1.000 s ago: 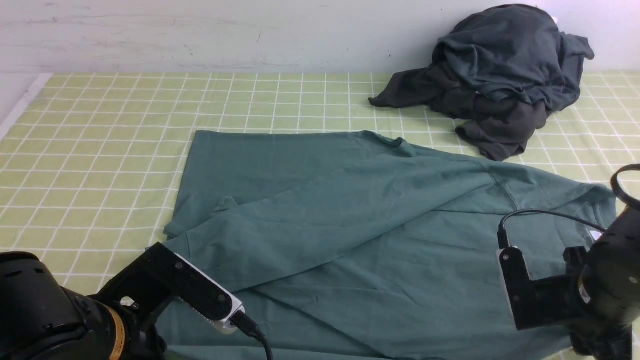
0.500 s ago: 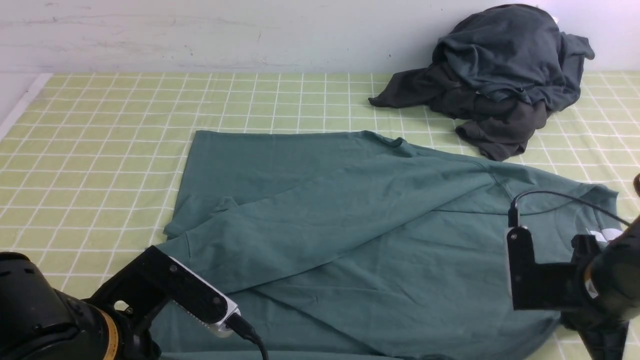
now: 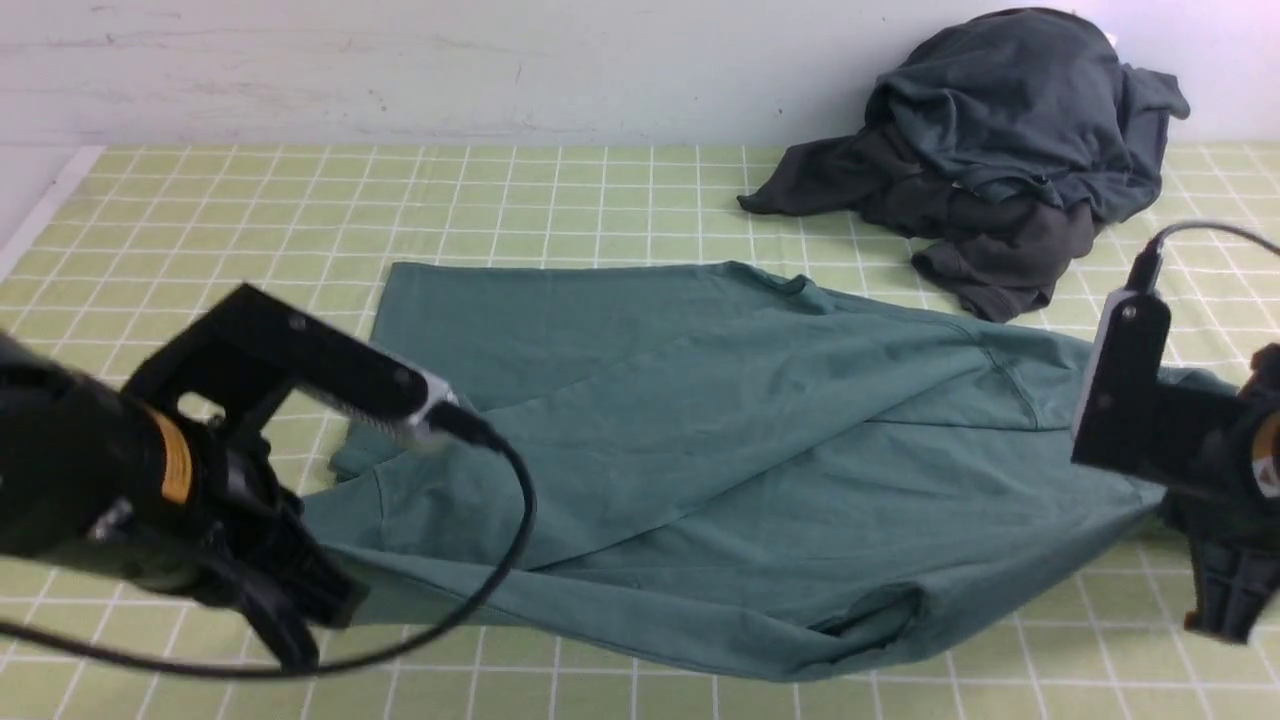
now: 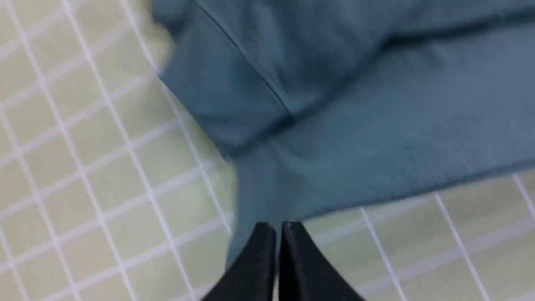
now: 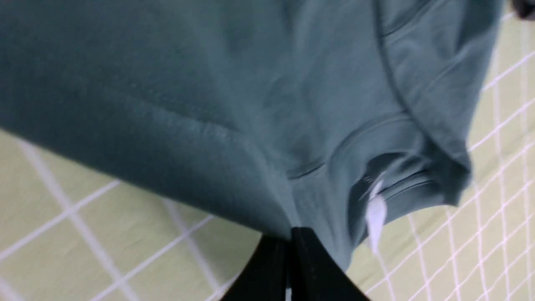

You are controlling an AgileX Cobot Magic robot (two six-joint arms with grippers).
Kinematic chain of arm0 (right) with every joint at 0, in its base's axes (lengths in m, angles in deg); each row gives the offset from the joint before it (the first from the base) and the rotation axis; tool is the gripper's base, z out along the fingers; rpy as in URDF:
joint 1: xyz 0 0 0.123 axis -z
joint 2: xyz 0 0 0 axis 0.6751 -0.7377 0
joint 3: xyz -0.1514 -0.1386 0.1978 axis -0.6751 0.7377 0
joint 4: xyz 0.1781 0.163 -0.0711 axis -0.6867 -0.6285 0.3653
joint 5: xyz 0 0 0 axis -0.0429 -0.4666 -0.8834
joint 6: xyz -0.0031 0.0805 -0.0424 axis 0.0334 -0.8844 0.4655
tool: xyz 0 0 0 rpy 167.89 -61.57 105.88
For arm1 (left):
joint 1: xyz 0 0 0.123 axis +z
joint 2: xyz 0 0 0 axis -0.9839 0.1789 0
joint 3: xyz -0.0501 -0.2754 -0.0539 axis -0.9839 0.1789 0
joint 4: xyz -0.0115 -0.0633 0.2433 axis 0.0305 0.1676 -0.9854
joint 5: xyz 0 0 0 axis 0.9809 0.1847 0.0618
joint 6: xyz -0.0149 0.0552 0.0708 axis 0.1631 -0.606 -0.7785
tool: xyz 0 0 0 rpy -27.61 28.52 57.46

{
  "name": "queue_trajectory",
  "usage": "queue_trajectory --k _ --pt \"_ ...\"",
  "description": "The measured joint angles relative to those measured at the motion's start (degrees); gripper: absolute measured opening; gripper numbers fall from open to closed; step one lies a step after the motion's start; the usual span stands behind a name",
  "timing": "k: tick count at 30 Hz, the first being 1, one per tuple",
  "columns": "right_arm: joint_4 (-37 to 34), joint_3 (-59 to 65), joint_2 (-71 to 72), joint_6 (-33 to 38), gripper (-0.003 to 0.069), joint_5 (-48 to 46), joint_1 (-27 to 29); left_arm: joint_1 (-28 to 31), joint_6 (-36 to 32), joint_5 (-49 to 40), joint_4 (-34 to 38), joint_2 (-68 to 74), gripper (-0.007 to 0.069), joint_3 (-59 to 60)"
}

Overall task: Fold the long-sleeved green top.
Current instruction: Use both arms to drag the lower edge of the fabric forward and fold it over the upper edge

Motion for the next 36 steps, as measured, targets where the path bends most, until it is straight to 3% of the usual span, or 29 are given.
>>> queue_trajectory --k 6,11,15,18,21,27,30,33,36 --pt "7.95 -11.56 -10.47 -8.15 -0.0003 5.54 0.00 8.34 -3.50 2.97 -0.05 12.92 0.0007 -14.00" --pt "10.54 -20.44 -18.80 -12.15 -0.0003 3.78 0.00 10.09 -9.97 -1.59 3.32 23.93 0.0007 -23.30" --pt "5.99 -21.55 -19.98 -12.18 -0.0003 -1.79 0.09 10.09 -16.90 -9.97 11.79 27.30 0.0008 -22.91" --pt "-0.01 -21.74 -19.98 -11.99 -0.0003 -7.32 0.72 10.09 -22.28 -11.18 17.87 28.07 0.0031 -19.04" --pt "-3.35 -21.74 -19.98 -11.15 -0.0003 -8.57 1.38 10.09 -24.74 -9.96 19.38 28.20 0.0069 -15.79" --pt "-8.75 -21.84 -19.98 -7.54 -0.0005 -5.44 1.97 10.09 -29.34 1.16 17.42 29.54 0.0288 -7.11" --pt "-9.52 -21.84 -19.98 -6.83 -0.0005 -4.38 1.97 10.09 -29.51 2.69 16.01 31.46 0.0347 -6.26" --pt "-9.64 -21.84 -19.98 -6.64 -0.0005 -4.22 1.97 10.09 -29.65 2.82 15.62 33.88 0.0353 -6.14" --pt "-9.76 -21.84 -19.98 -6.54 -0.0005 -4.28 1.97 10.09 -29.65 2.53 15.08 34.52 0.0273 -6.26"
